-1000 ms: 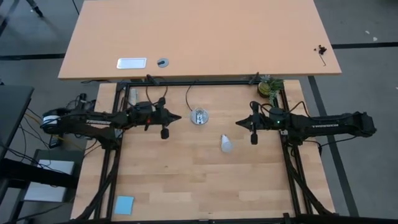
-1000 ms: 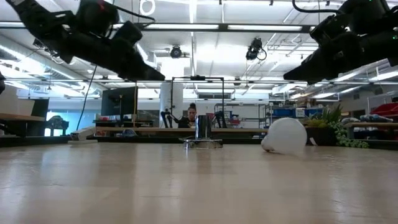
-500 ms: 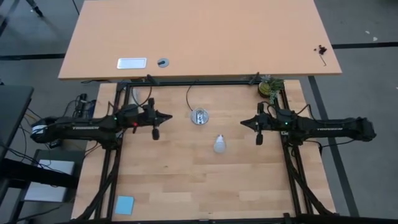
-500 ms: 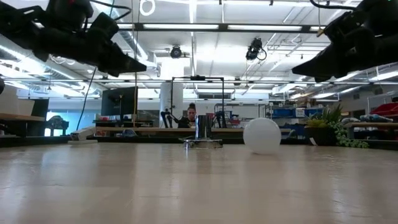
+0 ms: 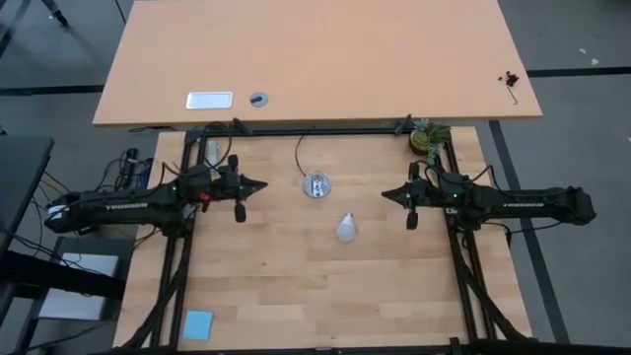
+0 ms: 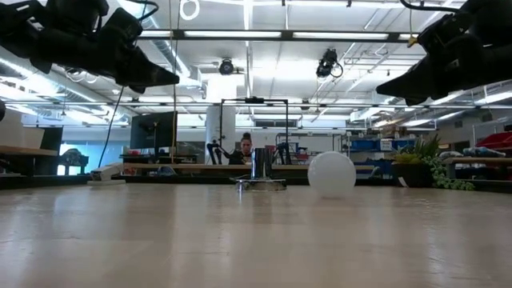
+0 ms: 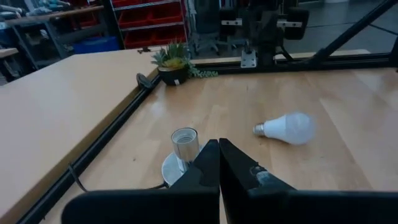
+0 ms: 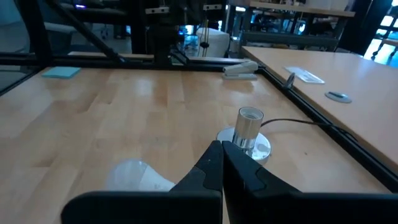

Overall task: Screw lightbulb
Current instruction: Return to Home Position

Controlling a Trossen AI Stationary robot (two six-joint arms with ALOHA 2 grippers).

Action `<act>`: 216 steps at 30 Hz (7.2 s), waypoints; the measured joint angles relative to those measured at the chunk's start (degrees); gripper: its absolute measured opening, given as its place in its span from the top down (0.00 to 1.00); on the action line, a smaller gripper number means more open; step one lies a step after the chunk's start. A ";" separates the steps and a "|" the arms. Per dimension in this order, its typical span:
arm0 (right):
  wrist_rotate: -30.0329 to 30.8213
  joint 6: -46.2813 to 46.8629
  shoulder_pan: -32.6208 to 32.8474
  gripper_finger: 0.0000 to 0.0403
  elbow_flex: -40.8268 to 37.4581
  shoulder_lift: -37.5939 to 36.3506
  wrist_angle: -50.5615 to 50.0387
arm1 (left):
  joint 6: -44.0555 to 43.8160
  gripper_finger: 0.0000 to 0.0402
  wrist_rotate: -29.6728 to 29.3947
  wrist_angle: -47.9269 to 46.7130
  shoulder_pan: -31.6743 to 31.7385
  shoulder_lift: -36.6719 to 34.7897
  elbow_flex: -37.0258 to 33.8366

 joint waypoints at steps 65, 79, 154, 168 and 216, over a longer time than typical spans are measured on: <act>-0.16 -0.10 -2.75 0.99 -1.92 -6.96 -6.41 | -3.44 1.00 -4.39 -7.42 -2.58 -39.56 -14.96; -10.26 0.81 -10.27 0.99 -5.90 -19.72 -9.78 | -4.26 1.00 -7.35 -11.40 -2.92 -39.59 -14.96; 1.92 13.35 -8.24 0.93 -6.58 -23.19 -8.88 | -10.35 0.99 -10.32 -8.38 -2.90 -38.83 -15.05; 1.90 13.33 -8.24 0.92 -6.58 -23.19 -8.88 | -10.35 0.99 -10.26 -8.21 -2.90 -38.83 -15.07; 1.90 13.33 -8.27 0.93 -6.58 -23.19 -8.88 | -10.35 0.99 -10.25 -8.17 -2.90 -38.83 -15.07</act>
